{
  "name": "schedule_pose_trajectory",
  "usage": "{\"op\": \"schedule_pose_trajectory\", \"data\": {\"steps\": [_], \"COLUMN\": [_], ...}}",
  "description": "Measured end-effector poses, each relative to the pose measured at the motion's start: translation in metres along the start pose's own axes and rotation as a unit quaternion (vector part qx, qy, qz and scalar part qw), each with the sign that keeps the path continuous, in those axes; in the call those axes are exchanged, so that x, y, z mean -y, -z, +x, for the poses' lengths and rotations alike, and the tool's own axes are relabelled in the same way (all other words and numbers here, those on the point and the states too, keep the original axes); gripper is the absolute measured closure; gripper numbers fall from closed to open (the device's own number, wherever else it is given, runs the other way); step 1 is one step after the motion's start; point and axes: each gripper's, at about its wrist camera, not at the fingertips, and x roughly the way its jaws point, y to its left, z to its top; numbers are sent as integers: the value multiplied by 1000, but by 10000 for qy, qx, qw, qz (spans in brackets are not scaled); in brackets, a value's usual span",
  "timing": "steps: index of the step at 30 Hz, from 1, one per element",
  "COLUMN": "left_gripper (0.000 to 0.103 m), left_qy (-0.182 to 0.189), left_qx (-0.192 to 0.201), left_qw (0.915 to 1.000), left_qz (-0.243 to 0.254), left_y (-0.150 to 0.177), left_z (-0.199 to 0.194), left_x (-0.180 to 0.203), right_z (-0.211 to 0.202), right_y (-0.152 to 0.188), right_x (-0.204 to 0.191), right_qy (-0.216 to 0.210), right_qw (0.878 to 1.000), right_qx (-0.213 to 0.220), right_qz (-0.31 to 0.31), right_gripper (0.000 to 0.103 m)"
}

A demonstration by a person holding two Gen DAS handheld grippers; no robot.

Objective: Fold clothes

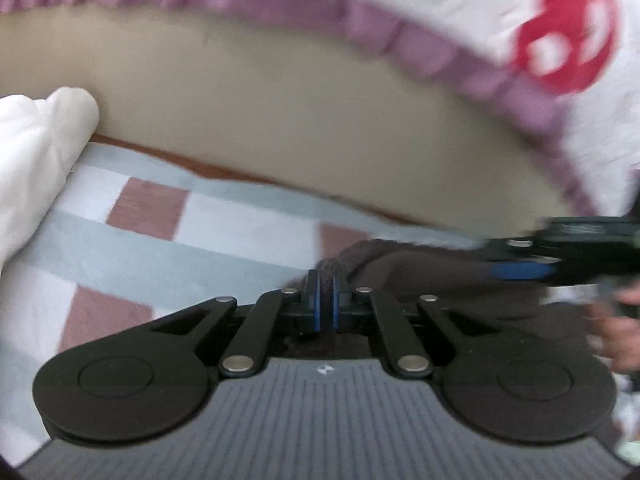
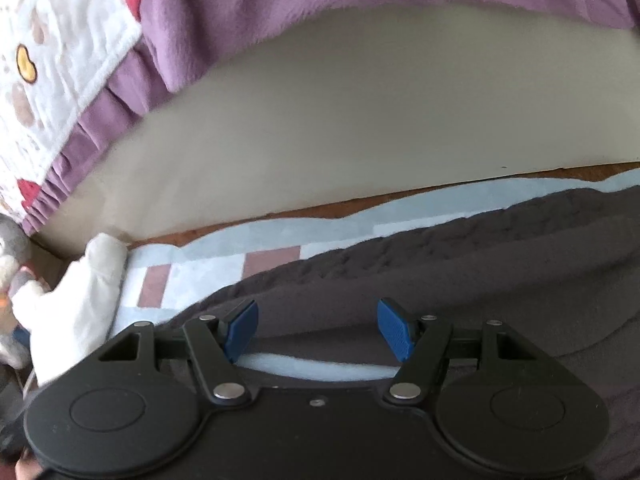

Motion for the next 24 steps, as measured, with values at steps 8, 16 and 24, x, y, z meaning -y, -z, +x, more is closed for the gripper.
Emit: {"op": "schedule_pose_trajectory", "data": {"steps": [8, 16, 24], "left_gripper": [99, 99, 99], "left_qy": [225, -52, -44], "left_qx": [-494, -790, -753], "left_qw": [9931, 9933, 9942], "left_qz": [1041, 838, 762], "left_y": [101, 135, 132], "left_z": [-67, -66, -66], "left_x": [26, 8, 5], "right_z": [-31, -15, -2], "right_y": [10, 41, 56], "right_x": [18, 42, 59], "right_qy": [-342, 875, 1724], "right_qw": [9989, 9890, 9788], "right_qx": [122, -304, 259], "right_qz": [303, 1157, 1073], "right_gripper": [31, 31, 47]}}
